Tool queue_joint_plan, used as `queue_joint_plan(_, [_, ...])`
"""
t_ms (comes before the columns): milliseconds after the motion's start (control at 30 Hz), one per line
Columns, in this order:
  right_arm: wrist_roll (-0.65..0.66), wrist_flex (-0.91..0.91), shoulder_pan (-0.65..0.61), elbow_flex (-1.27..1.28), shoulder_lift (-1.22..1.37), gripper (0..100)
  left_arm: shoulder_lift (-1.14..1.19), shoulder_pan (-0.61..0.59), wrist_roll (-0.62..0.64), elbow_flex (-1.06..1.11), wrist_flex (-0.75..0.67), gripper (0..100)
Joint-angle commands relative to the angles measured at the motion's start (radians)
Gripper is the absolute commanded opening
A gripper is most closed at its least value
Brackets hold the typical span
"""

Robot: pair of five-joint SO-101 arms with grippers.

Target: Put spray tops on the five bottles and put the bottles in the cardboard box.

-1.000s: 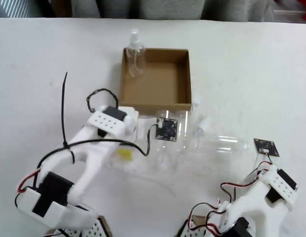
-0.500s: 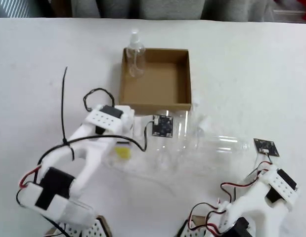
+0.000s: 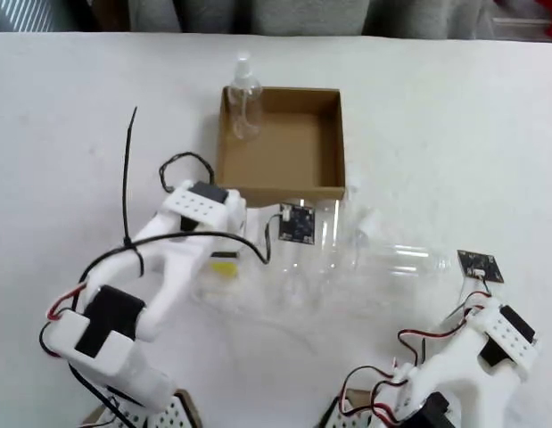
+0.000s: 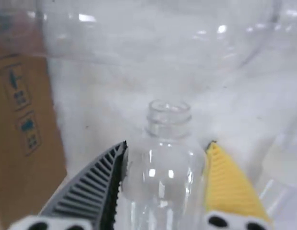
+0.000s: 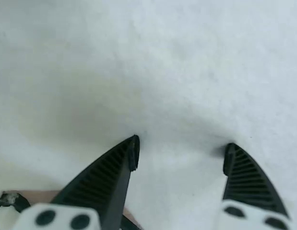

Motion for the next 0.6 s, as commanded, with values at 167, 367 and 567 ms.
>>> queue_joint_plan(167, [0.015,-0.038,0.007,0.014,0.007,26.2,-0.012,-0.005,0.014,-0.055,0.054,17])
queue_joint_plan(367, [0.011,-0.038,0.005,0.014,0.007,26.2,-0.071,-0.028,0.216,-0.158,0.169,17])
queue_joint_plan(567, [0.011,-0.038,0.004,0.014,0.007,26.2,-0.280,-0.074,0.367,-0.178,0.258,17])
